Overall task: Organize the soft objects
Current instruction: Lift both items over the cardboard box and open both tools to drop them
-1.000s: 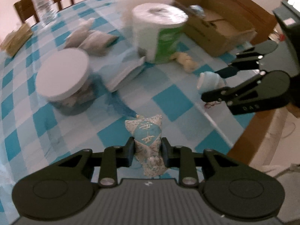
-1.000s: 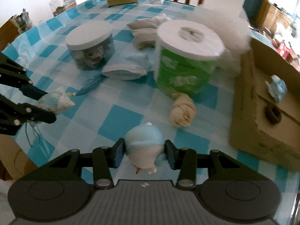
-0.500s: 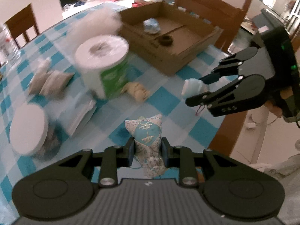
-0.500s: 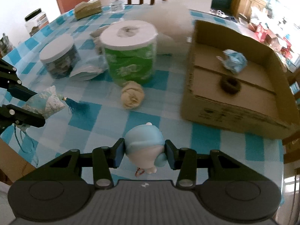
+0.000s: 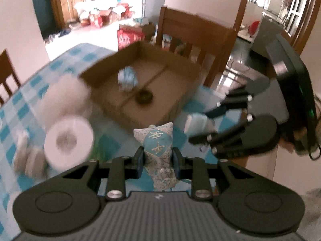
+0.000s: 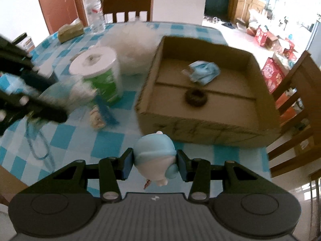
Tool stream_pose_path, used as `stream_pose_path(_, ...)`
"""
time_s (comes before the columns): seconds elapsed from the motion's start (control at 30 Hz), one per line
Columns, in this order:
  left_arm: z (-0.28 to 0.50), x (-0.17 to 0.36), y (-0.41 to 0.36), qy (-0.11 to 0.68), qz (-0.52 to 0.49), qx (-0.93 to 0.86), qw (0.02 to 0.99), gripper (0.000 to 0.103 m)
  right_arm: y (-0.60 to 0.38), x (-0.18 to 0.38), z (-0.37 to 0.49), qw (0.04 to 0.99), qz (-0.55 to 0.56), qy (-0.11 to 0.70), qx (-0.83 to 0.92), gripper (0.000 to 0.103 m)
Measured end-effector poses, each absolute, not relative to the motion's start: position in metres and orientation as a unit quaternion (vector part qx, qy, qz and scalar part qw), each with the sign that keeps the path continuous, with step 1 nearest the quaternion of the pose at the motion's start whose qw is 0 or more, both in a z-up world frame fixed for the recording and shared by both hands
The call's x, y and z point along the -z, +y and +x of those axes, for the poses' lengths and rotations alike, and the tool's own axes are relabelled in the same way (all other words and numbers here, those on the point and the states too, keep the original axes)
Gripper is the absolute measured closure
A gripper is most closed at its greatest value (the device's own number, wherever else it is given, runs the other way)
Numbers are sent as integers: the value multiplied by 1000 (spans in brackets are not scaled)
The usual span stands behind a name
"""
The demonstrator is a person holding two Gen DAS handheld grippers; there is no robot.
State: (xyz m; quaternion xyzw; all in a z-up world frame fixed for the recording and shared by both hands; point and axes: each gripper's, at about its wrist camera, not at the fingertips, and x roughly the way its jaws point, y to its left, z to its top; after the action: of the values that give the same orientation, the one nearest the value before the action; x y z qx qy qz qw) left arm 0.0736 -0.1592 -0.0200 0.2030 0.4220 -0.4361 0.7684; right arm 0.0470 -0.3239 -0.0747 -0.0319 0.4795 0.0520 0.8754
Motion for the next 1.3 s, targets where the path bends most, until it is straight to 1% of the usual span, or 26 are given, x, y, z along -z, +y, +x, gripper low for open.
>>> stream_pose_path(0.23, 111, -1, -219, 380, 197, 435, 792, 76, -365, 56, 51, 891, -36, 452, -36, 52)
stream_pose_path(0.4, 154, 5, -258, 378, 184, 404, 813, 75, -385, 47, 59, 897, -46, 439, -34, 52)
stream_pose_path(0.47, 176, 12, -273, 381, 182, 379, 823, 69, -391, 44, 64, 899, -52, 434, -35, 52)
stream_pose_path(0.53, 196, 22, -282, 383, 174, 347, 838, 52, -396, 42, 69, 901, -57, 429, -37, 52)
stream_pose_path(0.57, 204, 27, -284, 386, 170, 335, 843, 45, -399, 41, 73, 902, -60, 427, -38, 52)
stream_pose_path(0.6, 212, 32, -282, 392, 163, 319, 847, 34, -400, 41, 76, 902, -62, 425, -38, 52)
stream_pose_path(0.63, 218, 37, -280, 396, 156, 306, 852, 26, -403, 40, 81, 903, -64, 423, -39, 52)
stream_pose_path(0.7, 225, 43, -273, 405, 138, 286, 857, 19, -407, 41, 91, 904, -67, 420, -39, 52)
stream_pose_path(0.77, 224, 44, -262, 409, 118, 272, 863, 15, -410, 42, 101, 905, -68, 419, -40, 52)
stream_pose_path(0.8, 221, 42, -255, 410, 109, 268, 865, 10, -411, 42, 105, 905, -70, 418, -40, 52)
stream_pose_path(0.83, 214, 40, -248, 409, 99, 265, 867, 8, -413, 43, 111, 905, -73, 418, -40, 52)
stream_pose_path(0.97, 179, 28, -225, 399, 79, 260, 876, 7, -419, 49, 136, 903, -70, 422, -37, 52)
stream_pose_path(1.1, 141, 33, -208, 403, 73, 257, 875, 6, -424, 56, 164, 903, -63, 425, -21, 51)
stream_pose_path(1.13, 131, 36, -203, 405, 73, 258, 874, 6, -425, 57, 170, 904, -61, 423, -17, 49)
stream_pose_path(1.17, 124, 40, -200, 408, 74, 260, 872, 6, -425, 59, 175, 904, -62, 422, -13, 37)
stream_pose_path(1.2, 118, 44, -196, 411, 76, 266, 868, 6, -424, 59, 180, 904, -63, 423, -7, 21)
stream_pose_path(1.23, 111, 49, -193, 417, 81, 269, 865, 6, -422, 59, 183, 905, -64, 421, -4, 14)
stream_pose_path(1.27, 106, 52, -191, 421, 88, 267, 862, 6, -420, 58, 184, 907, -63, 415, -4, 4)
stream_pose_path(1.3, 101, 56, -188, 425, 97, 263, 861, 6, -418, 56, 184, 910, -63, 409, -3, 0)
